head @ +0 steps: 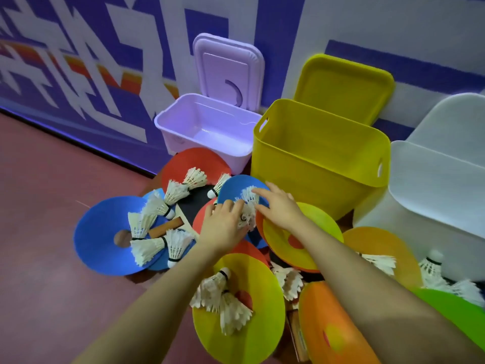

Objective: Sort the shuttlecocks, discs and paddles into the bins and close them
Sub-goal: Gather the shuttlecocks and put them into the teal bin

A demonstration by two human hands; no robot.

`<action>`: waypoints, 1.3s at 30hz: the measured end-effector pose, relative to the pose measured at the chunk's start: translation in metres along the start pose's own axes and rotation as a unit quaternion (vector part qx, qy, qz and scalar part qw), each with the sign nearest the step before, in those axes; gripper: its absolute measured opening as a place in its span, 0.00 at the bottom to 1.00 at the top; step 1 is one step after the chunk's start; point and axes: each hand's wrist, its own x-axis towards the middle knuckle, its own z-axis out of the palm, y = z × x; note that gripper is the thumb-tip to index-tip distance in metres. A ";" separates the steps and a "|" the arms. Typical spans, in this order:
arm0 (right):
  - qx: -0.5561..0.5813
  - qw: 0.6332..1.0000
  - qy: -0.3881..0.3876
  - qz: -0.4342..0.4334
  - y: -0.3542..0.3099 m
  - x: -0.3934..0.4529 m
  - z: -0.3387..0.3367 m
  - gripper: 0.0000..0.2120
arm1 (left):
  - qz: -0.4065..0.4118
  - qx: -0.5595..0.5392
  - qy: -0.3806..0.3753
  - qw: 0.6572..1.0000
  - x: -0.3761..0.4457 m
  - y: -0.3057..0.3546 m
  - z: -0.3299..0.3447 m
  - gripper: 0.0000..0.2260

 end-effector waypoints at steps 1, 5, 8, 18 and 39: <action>-0.012 1.000 0.008 -0.016 0.002 0.004 0.002 0.17 | 0.001 -0.001 0.003 1.000 0.000 0.000 -0.001 0.27; -0.025 0.995 0.087 -0.053 0.004 0.003 0.006 0.10 | 0.002 -0.029 0.023 0.999 -0.001 -0.006 -0.006 0.24; 0.031 0.982 0.179 -0.044 0.004 -0.008 0.003 0.08 | 0.009 -0.014 0.093 0.995 -0.001 -0.011 -0.006 0.22; 0.108 0.921 0.372 -0.039 0.019 -0.065 -0.050 0.11 | 0.063 -0.023 0.214 0.975 0.018 0.022 -0.059 0.22; 0.021 0.830 0.548 0.102 0.262 -0.273 -0.181 0.06 | 0.262 -0.066 0.190 0.944 0.060 0.357 -0.085 0.22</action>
